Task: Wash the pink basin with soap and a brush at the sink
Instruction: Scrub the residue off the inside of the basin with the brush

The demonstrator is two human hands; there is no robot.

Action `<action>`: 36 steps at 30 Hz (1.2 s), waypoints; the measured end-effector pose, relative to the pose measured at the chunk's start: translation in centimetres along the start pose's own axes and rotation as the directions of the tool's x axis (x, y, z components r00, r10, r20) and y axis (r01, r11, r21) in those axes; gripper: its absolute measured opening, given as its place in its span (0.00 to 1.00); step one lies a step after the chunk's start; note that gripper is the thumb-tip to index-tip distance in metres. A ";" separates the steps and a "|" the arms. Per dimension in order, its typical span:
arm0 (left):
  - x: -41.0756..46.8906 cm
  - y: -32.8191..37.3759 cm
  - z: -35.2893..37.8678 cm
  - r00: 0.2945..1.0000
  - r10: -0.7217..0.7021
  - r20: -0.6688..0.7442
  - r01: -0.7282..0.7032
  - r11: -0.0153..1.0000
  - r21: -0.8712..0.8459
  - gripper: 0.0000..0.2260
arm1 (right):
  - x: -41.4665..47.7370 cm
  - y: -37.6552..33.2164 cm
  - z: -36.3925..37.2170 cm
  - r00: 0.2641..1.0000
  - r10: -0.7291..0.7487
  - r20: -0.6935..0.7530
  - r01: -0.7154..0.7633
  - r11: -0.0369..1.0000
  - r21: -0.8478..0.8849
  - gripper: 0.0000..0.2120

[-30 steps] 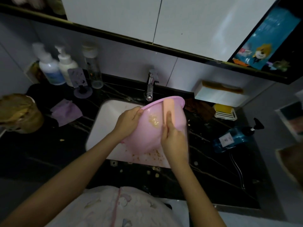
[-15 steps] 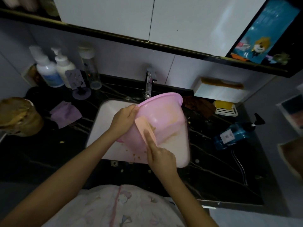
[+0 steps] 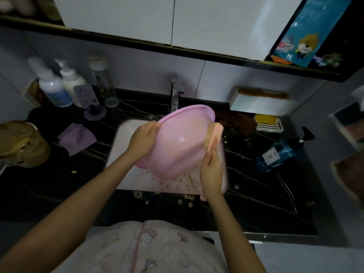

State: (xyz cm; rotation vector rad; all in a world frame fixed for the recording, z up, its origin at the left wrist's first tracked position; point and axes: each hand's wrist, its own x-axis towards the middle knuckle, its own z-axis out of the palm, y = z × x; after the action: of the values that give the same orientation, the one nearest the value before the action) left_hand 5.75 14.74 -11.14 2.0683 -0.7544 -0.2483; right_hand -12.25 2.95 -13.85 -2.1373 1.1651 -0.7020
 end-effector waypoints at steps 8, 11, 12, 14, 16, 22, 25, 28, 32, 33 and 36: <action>0.5 -0.7 -0.3 1.000 0.022 -0.010 -0.022 1.000 0.008 0.19 | -2.8 -2.3 0.0 0.984 0.073 0.165 -0.108 0.971 0.213 0.25; 0.7 -0.5 -0.3 1.000 0.023 -0.001 -0.023 1.000 0.007 0.21 | 0.7 -1.5 0.5 0.922 0.351 0.164 -0.387 0.827 0.407 0.23; 0.6 -0.5 -0.2 1.000 0.017 -0.001 -0.017 1.000 0.009 0.21 | 0.0 -1.7 1.1 0.912 0.365 0.187 -0.410 0.784 0.466 0.23; 0.7 -0.6 -0.3 1.000 0.014 -0.014 -0.013 1.000 0.017 0.20 | -3.0 -2.9 2.8 0.900 0.352 0.257 -0.435 0.724 0.535 0.22; 0.9 -0.6 -0.5 1.000 0.005 -0.014 -0.005 1.000 0.022 0.21 | -4.6 -3.4 3.9 0.872 0.348 0.344 -0.489 0.658 0.572 0.25; 0.6 -0.9 -0.1 1.000 0.026 0.005 -0.027 0.999 0.037 0.22 | -2.5 -2.8 4.8 0.640 0.550 0.537 -0.762 0.363 0.536 0.27; 0.8 -1.1 -0.4 0.999 0.036 0.003 -0.036 0.998 0.042 0.22 | -2.1 -4.6 4.4 0.730 0.474 0.492 -0.678 0.420 0.603 0.24; 0.4 -1.2 -0.3 0.998 0.063 0.009 -0.064 0.996 0.067 0.20 | -1.6 -4.5 3.4 0.790 0.449 0.418 -0.609 0.487 0.626 0.22; -0.1 -1.0 0.1 0.997 0.074 0.006 -0.075 0.995 0.062 0.22 | -4.3 -4.6 4.1 0.470 0.429 0.771 -0.827 0.519 0.216 0.19; 0.0 -1.1 0.0 0.998 0.065 -0.002 -0.065 0.996 0.061 0.22 | -4.3 -5.3 3.9 0.474 0.441 0.762 -0.848 0.463 0.259 0.16; 0.3 -1.6 -0.4 0.999 0.040 -0.008 -0.039 0.998 0.045 0.25 | -1.3 -5.6 2.7 0.759 0.445 0.474 -0.651 0.518 0.555 0.18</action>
State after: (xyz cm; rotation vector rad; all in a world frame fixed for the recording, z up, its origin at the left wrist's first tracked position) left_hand 6.86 15.47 -12.20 2.0930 -0.8013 -0.2021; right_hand -7.89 7.23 -11.90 -1.0621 1.0990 -0.4125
